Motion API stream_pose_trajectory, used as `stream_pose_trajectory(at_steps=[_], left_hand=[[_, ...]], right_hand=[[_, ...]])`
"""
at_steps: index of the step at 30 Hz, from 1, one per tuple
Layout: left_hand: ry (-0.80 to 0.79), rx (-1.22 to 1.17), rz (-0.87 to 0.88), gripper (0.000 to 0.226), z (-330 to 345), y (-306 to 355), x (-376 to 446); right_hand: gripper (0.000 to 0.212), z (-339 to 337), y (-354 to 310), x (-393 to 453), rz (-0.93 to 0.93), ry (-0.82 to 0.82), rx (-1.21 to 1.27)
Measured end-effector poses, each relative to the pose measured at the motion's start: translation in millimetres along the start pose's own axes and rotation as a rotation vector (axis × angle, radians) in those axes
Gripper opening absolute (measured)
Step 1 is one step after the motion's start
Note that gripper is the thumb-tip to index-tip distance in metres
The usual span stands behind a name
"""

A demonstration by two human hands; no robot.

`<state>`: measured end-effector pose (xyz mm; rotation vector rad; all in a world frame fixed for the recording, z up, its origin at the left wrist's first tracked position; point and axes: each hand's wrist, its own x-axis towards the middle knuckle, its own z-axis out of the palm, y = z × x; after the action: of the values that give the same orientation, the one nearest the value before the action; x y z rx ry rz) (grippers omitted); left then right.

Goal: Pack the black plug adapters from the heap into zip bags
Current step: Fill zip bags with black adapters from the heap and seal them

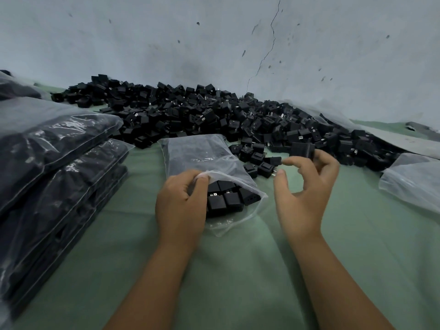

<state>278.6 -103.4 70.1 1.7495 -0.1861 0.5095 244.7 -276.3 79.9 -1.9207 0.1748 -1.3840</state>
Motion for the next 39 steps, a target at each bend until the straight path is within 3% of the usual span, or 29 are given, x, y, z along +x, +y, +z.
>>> stream_pose_trajectory(at_steps=[2, 6, 9, 14, 19, 23, 32, 39], left_hand=[[-0.016, 0.014, -0.006, 0.025, 0, 0, 1], [-0.010, -0.010, 0.004, 0.026, -2, 1, 1], [0.010, -0.016, 0.020, 0.026, -2, 1, 1], [0.044, -0.047, -0.003, 0.021, 0, 0, 1], [0.045, -0.027, 0.020, 0.018, 1, -3, 1], [0.022, 0.063, 0.083, 0.018, 0, -2, -1], [0.038, 0.041, 0.045, 0.019, 0, 0, -1], [0.046, 0.035, 0.061, 0.018, 0, 0, -1]], right_hand=[[0.010, 6, -16, -15, -0.126, -0.032, 0.034], [0.011, 15, -46, -45, -0.218, -0.314, 0.143], [0.009, 19, -55, -55, -0.168, -0.476, 0.138], [0.007, 21, -52, -49, -0.083, -0.553, 0.027], [0.035, 28, -52, -48, -0.170, -0.656, -0.129], [0.041, 24, -48, -48, -0.224, -0.630, -0.235], [0.021, 12, -52, -44, -0.266, -0.386, -0.282], [0.026, 14, -52, -47, -0.302, -0.518, -0.313]])
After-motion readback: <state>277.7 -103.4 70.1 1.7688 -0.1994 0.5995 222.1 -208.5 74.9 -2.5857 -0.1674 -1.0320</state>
